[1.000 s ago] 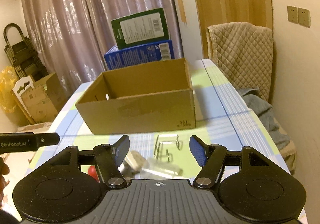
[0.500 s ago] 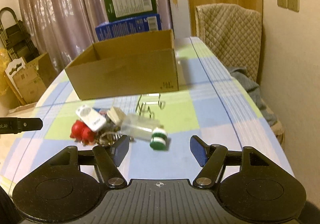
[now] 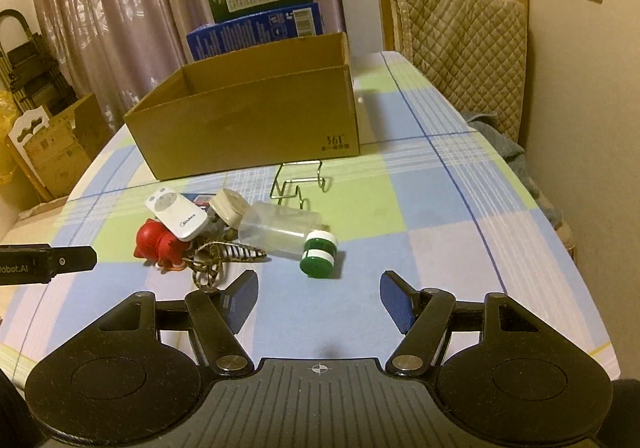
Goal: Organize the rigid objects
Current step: 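Withdraw both grippers from the box back toward the remaining items, then grasp the red toy figure with the left gripper while the right grasps the green-white spool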
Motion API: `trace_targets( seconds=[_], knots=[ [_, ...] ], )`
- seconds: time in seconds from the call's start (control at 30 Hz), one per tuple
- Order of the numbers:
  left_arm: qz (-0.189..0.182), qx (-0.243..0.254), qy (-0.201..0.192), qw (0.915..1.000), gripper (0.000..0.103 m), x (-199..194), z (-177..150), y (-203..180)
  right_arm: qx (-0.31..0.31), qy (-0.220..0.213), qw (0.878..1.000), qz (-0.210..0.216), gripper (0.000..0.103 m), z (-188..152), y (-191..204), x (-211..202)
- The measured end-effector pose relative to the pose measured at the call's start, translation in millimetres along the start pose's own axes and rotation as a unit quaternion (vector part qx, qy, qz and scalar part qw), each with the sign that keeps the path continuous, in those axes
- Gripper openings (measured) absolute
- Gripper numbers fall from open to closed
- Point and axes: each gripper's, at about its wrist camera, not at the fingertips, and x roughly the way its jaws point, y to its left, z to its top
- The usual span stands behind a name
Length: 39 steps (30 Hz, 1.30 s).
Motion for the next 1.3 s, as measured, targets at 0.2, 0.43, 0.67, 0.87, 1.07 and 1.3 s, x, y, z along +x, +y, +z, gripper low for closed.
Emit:
trace_targets(
  seconds=[0.2,0.43,0.67,0.87,1.07,1.3],
  knots=[
    [-0.001,0.004,0.007,1.0000,0.084,15.1,1.0,0.6,0.000,0.008,1.000,-0.003,0.065,0.5,-3.2,12.5],
    [-0.004,0.010,0.015,0.9998,0.084,34.0,2.9,1.0,-0.008,0.016,1.000,-0.008,0.065,4.6,-3.1,34.6],
    [-0.006,0.019,0.023,0.9995,0.084,56.7,4.5,4.9,-0.034,0.024,0.999,-0.012,0.064,7.8,0.8,64.3],
    [-0.014,0.020,0.026,0.9994,0.084,73.7,7.2,7.9,-0.045,0.034,0.998,-0.014,0.056,10.2,2.8,89.3],
    [-0.021,0.029,0.031,0.9989,0.084,86.9,9.0,7.4,-0.062,0.046,0.997,-0.023,0.043,12.4,5.4,109.0],
    [-0.033,0.042,0.030,0.9981,0.084,96.0,9.2,4.0,-0.063,0.052,0.996,-0.035,0.032,10.1,0.6,117.3]
  ],
)
